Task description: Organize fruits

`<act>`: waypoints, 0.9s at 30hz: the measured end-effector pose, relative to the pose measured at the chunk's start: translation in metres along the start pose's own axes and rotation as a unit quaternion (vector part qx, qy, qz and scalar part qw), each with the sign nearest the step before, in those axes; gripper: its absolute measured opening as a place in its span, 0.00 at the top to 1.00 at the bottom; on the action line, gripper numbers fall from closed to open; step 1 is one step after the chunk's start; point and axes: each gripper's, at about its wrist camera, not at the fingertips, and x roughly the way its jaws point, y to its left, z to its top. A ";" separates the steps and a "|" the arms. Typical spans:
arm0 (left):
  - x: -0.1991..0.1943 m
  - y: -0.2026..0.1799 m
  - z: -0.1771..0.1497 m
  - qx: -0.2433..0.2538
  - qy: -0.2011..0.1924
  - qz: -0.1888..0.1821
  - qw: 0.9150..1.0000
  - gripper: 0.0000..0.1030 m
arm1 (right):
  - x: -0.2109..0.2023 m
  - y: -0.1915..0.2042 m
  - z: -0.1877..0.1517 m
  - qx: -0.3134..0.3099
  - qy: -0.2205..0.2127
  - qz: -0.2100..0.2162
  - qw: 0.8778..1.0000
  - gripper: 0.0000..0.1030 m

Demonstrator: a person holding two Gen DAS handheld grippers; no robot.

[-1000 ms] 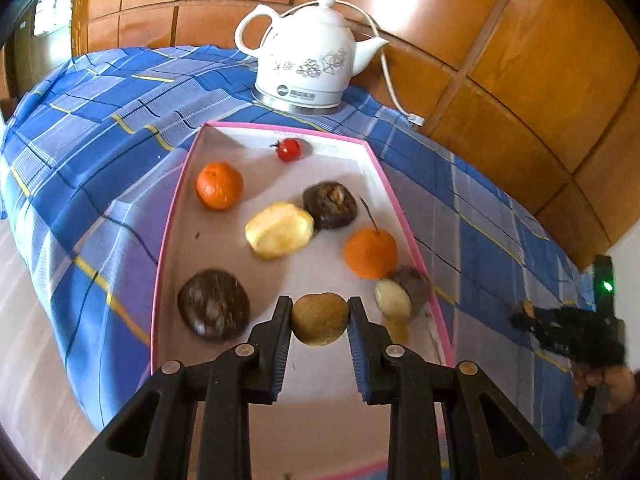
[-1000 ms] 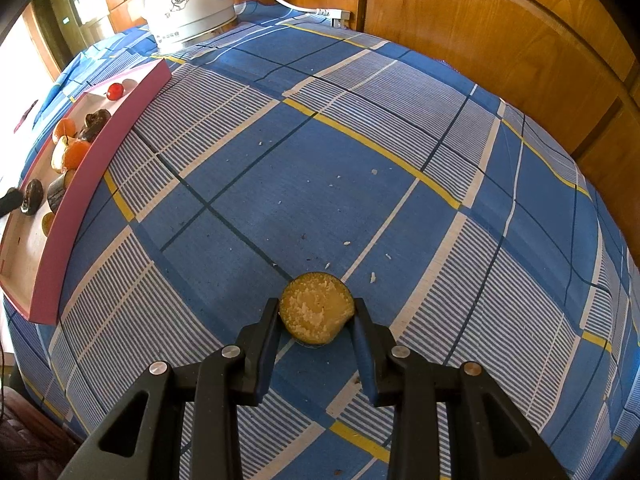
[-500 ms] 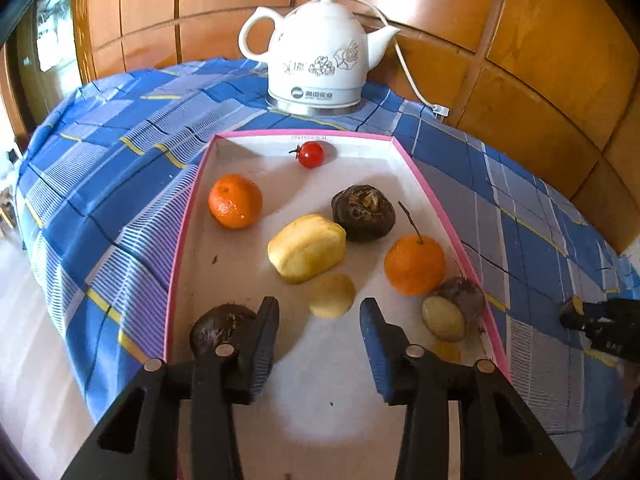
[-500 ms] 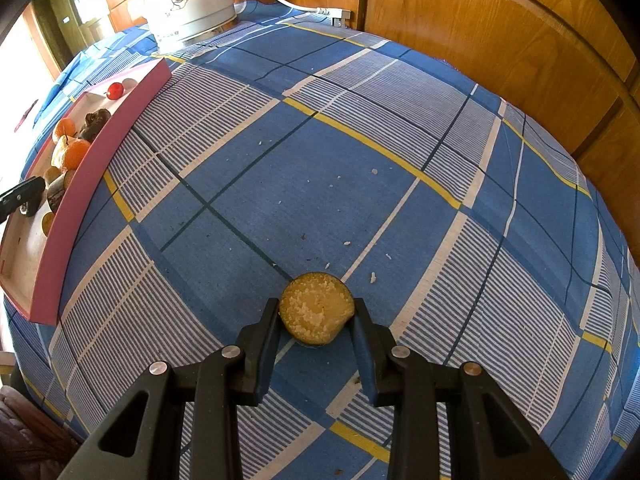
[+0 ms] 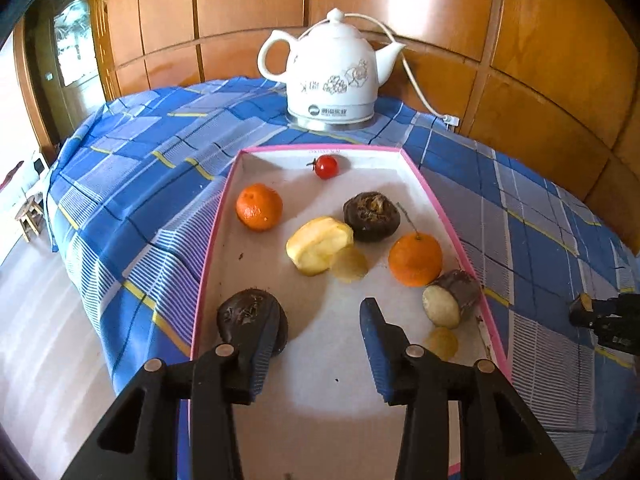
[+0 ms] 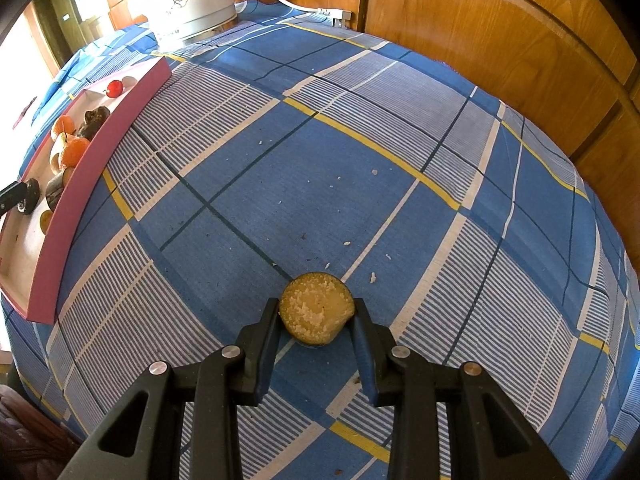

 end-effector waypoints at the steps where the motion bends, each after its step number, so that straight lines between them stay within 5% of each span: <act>1: -0.002 -0.001 0.000 0.002 -0.003 0.001 1.000 0.58 | 0.000 0.000 0.000 -0.001 0.000 -0.001 1.000 0.67; 27: -0.020 0.002 -0.007 0.002 -0.014 0.001 1.000 0.56 | -0.004 0.006 -0.002 -0.007 -0.006 -0.009 1.000 0.67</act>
